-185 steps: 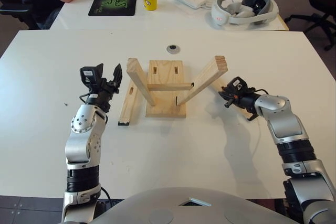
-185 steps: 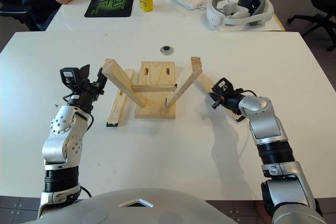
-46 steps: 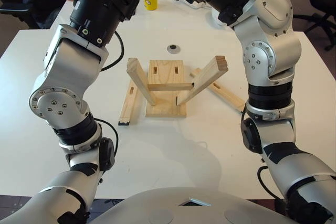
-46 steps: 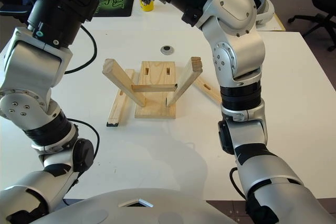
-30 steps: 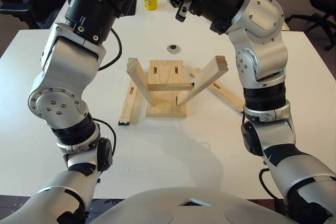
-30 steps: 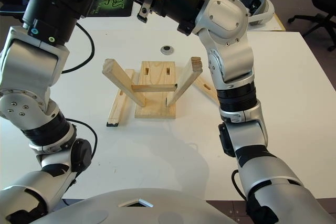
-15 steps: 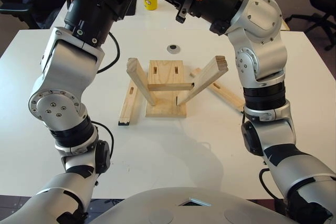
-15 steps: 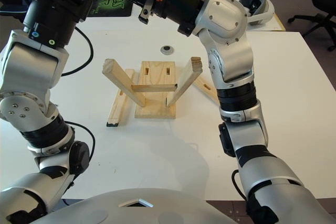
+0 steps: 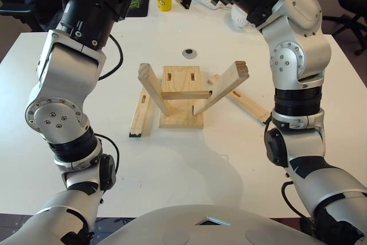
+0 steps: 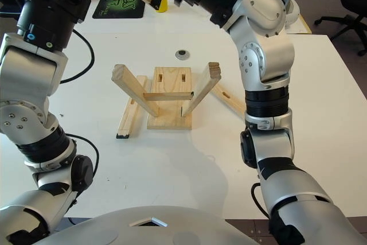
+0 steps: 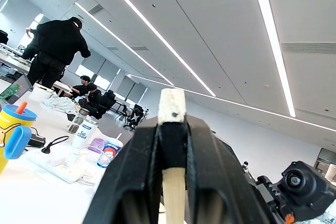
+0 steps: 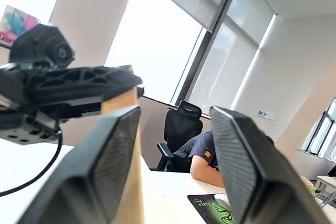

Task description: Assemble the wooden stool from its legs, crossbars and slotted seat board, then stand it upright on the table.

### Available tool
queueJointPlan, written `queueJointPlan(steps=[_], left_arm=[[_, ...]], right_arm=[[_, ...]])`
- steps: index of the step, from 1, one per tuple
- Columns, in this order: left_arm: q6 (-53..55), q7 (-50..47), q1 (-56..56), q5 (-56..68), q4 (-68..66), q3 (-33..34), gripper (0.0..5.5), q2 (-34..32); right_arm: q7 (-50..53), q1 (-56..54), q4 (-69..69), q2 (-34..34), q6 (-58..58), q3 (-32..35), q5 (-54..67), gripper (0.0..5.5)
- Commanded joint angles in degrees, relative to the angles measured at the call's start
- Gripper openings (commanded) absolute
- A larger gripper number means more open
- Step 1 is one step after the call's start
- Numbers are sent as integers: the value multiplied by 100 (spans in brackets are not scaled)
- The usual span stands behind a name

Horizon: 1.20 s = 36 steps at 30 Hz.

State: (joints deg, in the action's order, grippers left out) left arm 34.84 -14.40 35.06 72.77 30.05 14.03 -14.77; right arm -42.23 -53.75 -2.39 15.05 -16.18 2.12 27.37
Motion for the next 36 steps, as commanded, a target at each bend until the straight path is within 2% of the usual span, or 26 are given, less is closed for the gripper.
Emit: queueJointPlan(steps=[1,4,7,10,13,17,22,27,30,32,35,36], left_arm=[[-47,16,-82,-64,-53,43,44,-91],[-127,-15,-49,33,-70,111,44,-57],[-252,-92,-3,255,-113,240,44,27],[-362,-209,7,420,-235,334,44,117],[-556,-370,19,640,-305,418,44,302],[-622,-405,-100,666,-345,414,44,306],[-585,-287,-461,399,-350,685,44,-119],[-233,29,-1096,-309,-90,800,44,-1044],[117,156,-1794,-967,225,394,44,-1400],[122,395,-2310,-1857,329,-110,44,-1609],[-161,626,-2674,-2846,211,-558,44,-1547],[-321,690,-2761,-3194,111,-742,44,-1460]], right_arm=[[60,-154,-90,92,-376,222,265,246],[173,-129,-208,84,-1279,502,894,246],[620,-260,-670,30,-3112,1214,2369,246],[1324,-352,-1207,-143,-4203,1895,3550,246],[2100,-222,-1270,-445,-4620,2321,4433,246],[2795,45,-751,-703,-4722,2376,4956,246],[3069,140,-559,-496,-4153,2264,4363,246],[2723,639,-449,6,-3107,1651,2783,246],[2491,1221,-282,268,-1984,978,1401,246],[2553,1660,-236,351,-1111,641,468,246],[2583,2071,-291,371,-274,417,-351,246],[2553,2291,-274,389,-24,331,-590,228]])
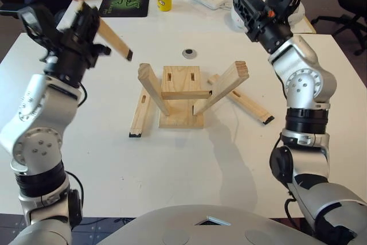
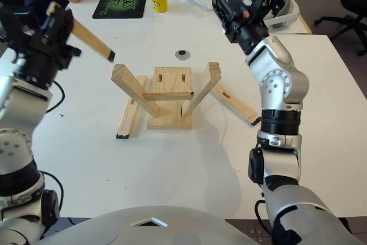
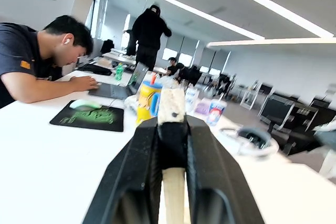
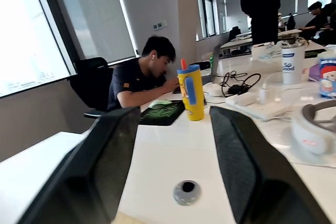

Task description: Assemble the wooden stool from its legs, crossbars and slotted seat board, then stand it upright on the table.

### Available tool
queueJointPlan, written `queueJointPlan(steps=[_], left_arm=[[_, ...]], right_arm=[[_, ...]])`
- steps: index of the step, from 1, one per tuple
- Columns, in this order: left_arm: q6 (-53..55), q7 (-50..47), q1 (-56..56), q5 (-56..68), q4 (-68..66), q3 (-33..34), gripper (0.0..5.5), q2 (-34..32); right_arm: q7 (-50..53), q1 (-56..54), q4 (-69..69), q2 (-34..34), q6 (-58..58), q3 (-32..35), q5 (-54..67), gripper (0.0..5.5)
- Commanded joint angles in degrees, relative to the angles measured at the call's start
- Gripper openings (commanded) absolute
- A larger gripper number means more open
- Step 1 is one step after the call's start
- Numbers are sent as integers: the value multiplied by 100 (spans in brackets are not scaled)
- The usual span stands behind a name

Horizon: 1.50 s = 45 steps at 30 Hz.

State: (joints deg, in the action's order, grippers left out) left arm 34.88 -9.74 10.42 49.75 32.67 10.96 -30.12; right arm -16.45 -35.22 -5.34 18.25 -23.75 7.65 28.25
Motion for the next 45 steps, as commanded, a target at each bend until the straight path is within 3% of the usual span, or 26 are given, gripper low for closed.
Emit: queueJointPlan(steps=[1,9,24,45], left_arm=[[-502,301,-387,-1187,-294,-591,44,203],[-1691,1112,-937,-2036,-1423,-686,44,1071],[-2120,1763,-676,-2443,-2245,-662,44,1807],[-1949,1823,-1121,-3174,-2008,-773,44,1906]], right_arm=[[-11,674,41,59,914,-264,-866,215],[206,1875,-114,-53,2000,-459,-1909,99],[419,2225,-271,-308,2645,-508,-2470,99],[379,2089,-334,-290,2647,-438,-2523,99]])
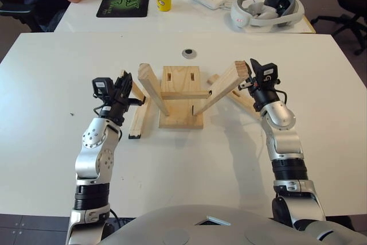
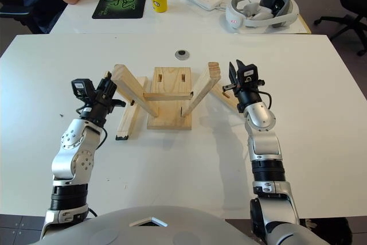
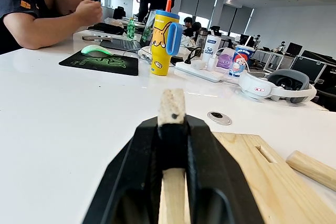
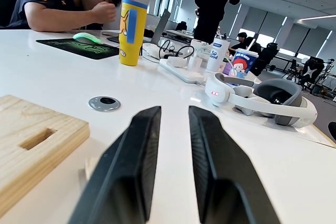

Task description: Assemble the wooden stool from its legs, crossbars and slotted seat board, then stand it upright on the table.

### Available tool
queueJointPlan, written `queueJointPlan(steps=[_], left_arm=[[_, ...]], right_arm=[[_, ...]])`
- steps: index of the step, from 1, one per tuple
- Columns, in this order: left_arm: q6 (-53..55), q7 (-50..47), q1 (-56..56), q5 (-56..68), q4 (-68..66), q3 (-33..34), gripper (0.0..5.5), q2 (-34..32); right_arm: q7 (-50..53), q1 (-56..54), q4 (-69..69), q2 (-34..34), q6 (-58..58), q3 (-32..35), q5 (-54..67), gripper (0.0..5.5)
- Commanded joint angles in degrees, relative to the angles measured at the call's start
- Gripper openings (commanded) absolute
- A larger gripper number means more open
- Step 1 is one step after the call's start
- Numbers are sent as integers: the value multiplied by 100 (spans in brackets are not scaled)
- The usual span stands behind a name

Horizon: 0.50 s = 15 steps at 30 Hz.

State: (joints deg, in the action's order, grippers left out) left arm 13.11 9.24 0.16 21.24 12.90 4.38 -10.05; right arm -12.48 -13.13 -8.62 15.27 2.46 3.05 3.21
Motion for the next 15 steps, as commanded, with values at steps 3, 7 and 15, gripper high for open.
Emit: queueJointPlan(steps=[3,7,15], left_arm=[[451,-92,-88,-633,-116,-304,44,-195],[530,22,-199,-847,-287,-517,44,-241],[227,355,-751,-1025,-1513,-550,44,-351]], right_arm=[[-11,-130,-14,0,22,20,-26,99],[12,-168,-44,-19,27,18,-34,99],[37,-197,-73,-42,49,27,-41,99]])
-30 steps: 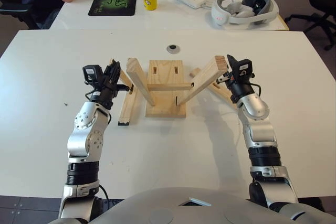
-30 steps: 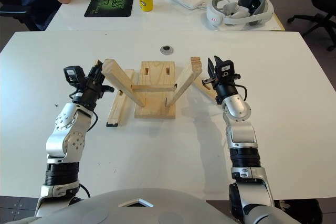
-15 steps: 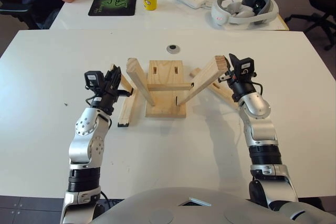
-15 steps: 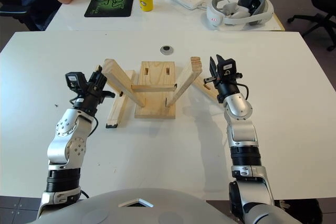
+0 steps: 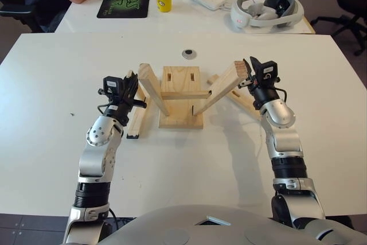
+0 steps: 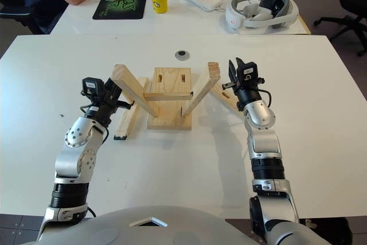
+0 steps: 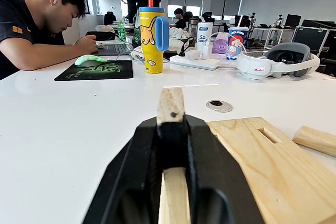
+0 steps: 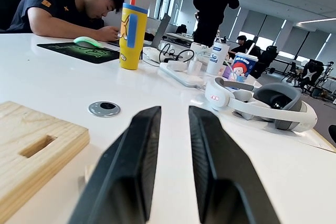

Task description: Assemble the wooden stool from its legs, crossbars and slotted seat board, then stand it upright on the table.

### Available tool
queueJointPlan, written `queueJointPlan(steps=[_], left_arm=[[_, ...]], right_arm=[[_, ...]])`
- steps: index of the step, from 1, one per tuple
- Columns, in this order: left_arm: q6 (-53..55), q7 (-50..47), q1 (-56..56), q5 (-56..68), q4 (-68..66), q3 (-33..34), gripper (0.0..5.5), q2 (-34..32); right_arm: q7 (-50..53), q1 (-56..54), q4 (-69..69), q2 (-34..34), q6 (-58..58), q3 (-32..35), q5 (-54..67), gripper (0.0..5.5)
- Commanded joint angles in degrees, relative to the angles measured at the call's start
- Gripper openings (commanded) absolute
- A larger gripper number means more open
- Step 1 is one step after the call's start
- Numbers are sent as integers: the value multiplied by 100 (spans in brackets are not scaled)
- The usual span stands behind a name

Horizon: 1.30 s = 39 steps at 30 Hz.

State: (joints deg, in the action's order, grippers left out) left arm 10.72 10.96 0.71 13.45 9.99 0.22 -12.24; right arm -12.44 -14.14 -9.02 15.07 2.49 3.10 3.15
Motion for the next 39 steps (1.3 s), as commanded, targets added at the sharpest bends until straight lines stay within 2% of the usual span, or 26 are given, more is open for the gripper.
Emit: queueJointPlan(steps=[1,4,8,14,15,18,24,30,38,39], left_arm=[[418,262,-894,-275,-1269,-201,44,-161],[204,265,-966,-243,-1130,-136,44,-116],[-147,237,-559,306,-272,262,44,104],[159,31,120,345,457,442,44,-9],[207,16,160,321,510,442,80,-23],[330,-33,176,284,612,455,114,-28],[404,-87,255,235,672,633,116,-82],[660,-200,1307,443,990,900,116,-224],[769,-103,2845,461,-52,1089,1,-484],[733,-99,2915,448,-176,1114,1,-505]], right_arm=[[33,-98,-36,-20,49,27,-35,99],[30,-122,-58,-10,53,41,-34,99],[11,-134,-81,-5,67,45,-28,99],[25,-175,-127,-20,103,51,-35,99],[25,-171,-126,-22,106,50,-36,99],[20,-143,-114,-26,112,42,-41,99],[19,-123,-99,-23,110,36,-65,99],[35,-152,-126,-52,134,20,-91,99],[6,-304,-261,-39,190,11,-96,99],[0,-314,-271,-36,196,11,-93,99]])
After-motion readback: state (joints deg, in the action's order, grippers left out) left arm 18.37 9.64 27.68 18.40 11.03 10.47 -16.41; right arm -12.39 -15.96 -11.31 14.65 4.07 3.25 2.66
